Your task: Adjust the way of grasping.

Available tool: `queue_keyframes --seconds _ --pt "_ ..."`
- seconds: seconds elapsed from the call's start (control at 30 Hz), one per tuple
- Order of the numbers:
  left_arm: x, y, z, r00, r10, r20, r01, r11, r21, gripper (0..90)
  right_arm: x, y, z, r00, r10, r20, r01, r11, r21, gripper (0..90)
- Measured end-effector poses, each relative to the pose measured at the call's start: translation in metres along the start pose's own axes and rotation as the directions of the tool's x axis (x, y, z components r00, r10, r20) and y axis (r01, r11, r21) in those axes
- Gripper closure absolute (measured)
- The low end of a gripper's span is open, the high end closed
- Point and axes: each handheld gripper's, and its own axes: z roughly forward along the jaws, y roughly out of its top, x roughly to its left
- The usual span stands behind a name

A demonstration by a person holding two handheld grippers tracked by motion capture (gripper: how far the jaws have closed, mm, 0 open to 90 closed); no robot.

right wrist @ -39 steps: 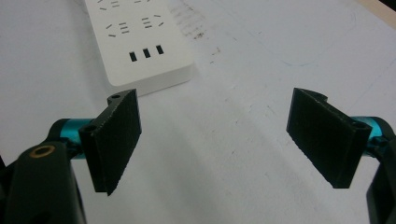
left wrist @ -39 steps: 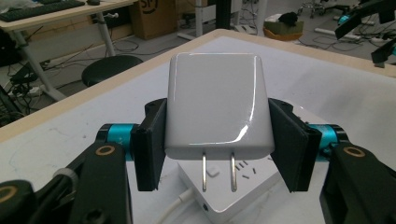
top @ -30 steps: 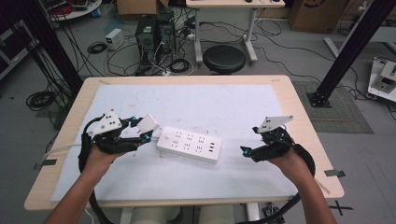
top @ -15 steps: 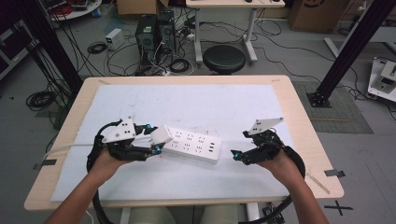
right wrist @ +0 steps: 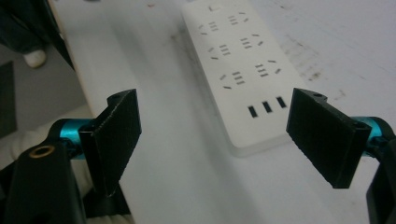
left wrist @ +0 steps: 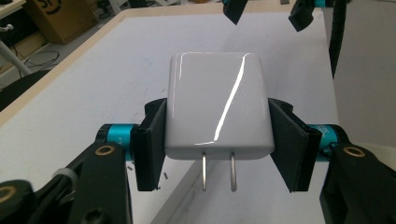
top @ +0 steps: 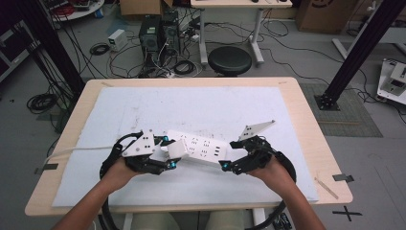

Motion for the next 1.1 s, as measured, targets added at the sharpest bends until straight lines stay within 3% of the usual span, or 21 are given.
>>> queue_keyframes --seconds 0.13,0.33,0.4,0.53,0.87,1.1 --pt "-0.004 0.001 0.005 0.9988 0.048 0.013 -0.048 0.9988 0.009 42.5 0.002 0.006 0.005 0.9980 0.045 -0.044 -0.045 0.999 -0.008 18.2" --pt "-0.008 0.004 0.010 0.9965 0.082 0.020 -0.082 0.9966 0.004 42.5 0.003 0.009 0.010 0.9899 0.101 -0.100 -0.102 0.995 -0.007 18.3" --pt "-0.010 0.006 0.014 0.9949 0.097 0.028 -0.097 0.9953 -0.005 42.5 0.003 0.011 0.013 0.9825 0.135 -0.128 -0.136 0.991 -0.003 18.3" --pt "-0.012 0.010 0.019 0.9925 0.116 0.037 -0.116 0.9932 -0.012 42.6 0.004 0.013 0.018 0.9768 0.158 -0.144 -0.160 0.987 0.000 18.3" --pt "-0.016 0.015 0.029 0.9881 0.144 0.054 -0.143 0.9894 -0.026 42.5 0.006 0.023 0.028 0.9516 0.209 -0.225 -0.214 0.977 0.003 18.3" --pt "-0.019 0.016 0.034 0.9862 0.153 0.063 -0.151 0.9879 -0.036 42.5 0.007 0.027 0.034 0.9263 0.254 -0.278 -0.259 0.966 0.019 18.2"
